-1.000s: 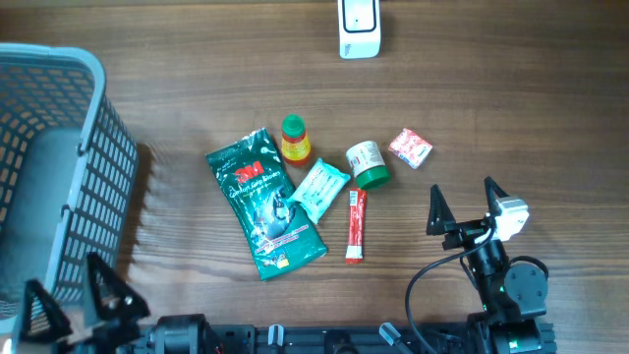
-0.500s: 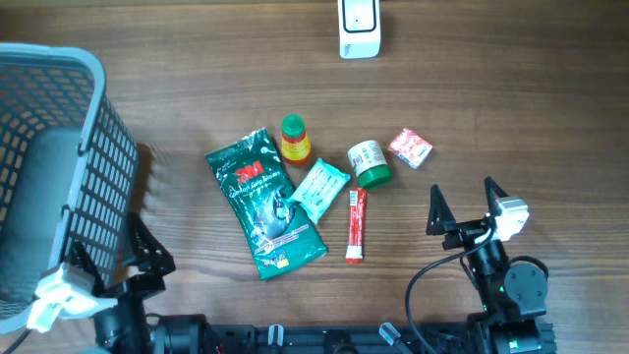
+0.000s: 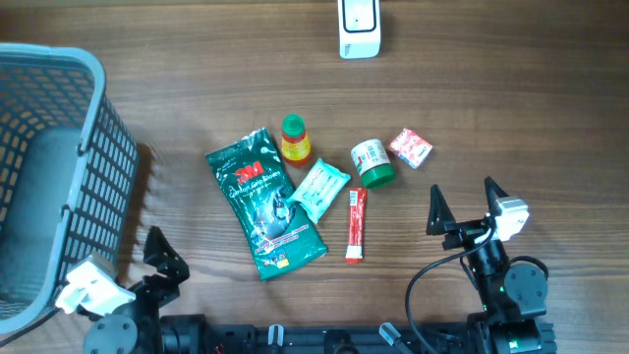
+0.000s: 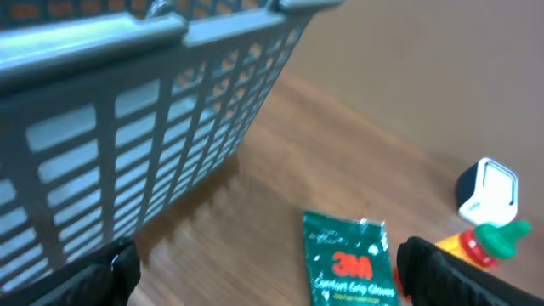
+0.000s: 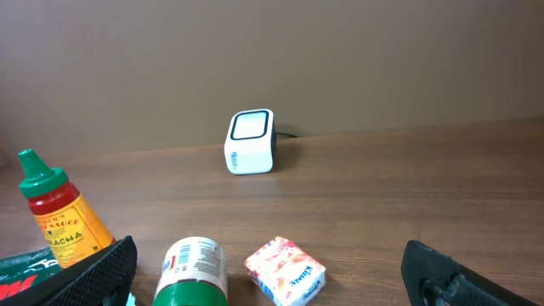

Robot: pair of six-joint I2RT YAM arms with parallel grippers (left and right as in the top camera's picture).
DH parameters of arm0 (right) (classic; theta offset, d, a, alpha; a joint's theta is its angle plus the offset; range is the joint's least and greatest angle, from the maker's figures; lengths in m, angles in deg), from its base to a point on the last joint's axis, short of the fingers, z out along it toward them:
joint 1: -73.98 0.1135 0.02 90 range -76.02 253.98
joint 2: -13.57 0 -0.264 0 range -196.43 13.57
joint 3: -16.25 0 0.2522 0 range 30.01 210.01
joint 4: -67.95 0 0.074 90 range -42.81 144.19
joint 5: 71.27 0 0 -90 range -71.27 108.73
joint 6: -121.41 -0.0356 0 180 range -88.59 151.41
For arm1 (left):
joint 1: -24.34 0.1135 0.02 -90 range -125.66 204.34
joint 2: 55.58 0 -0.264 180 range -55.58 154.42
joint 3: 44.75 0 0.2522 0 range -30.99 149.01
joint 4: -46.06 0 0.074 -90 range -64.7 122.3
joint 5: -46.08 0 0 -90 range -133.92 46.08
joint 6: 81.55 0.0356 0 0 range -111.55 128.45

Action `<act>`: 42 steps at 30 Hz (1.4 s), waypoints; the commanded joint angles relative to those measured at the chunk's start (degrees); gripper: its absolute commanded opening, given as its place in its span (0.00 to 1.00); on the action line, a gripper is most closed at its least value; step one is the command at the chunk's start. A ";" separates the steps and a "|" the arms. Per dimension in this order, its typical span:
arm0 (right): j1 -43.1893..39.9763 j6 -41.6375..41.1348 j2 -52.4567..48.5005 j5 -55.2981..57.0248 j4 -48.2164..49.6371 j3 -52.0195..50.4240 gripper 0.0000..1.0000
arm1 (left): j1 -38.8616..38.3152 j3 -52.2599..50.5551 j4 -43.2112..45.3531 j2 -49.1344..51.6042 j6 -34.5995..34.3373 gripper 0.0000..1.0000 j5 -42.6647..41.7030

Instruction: Scan the item barcode

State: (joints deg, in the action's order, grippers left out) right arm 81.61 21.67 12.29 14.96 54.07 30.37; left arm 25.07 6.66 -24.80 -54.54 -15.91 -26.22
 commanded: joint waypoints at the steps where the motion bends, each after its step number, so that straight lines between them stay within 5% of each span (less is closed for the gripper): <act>1: 0.26 0.70 -0.02 0.81 0.17 -0.07 1.00 | -0.37 -0.22 -4.09 -0.68 -0.55 1.00 -0.26; 13: 0.22 0.72 -0.02 2.97 0.48 -0.04 1.00 | -0.37 -0.22 -5.40 -0.68 -0.55 1.00 -0.26; 19: 0.22 -6.10 -0.07 -12.20 9.92 1.27 1.00 | -0.37 -0.22 -5.40 -0.68 -0.55 1.00 -0.26; 25: 0.22 -8.44 -7.85 -11.52 -0.39 13.44 1.00 | -0.37 -0.22 -5.40 -0.68 -0.55 1.00 -0.26; 36: 0.22 -7.26 -42.73 -13.16 -31.30 51.65 1.00 | -0.37 -0.22 -5.40 -0.68 -0.55 1.00 -0.26; 42: 0.22 -16.39 -52.46 -15.41 -37.44 52.76 1.00 | -0.37 -0.22 -5.40 -0.68 -0.55 1.00 -0.26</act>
State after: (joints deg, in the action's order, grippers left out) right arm 81.61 10.61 -35.59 0.51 20.06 82.87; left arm 25.07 6.55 -30.35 -54.74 -15.93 -26.22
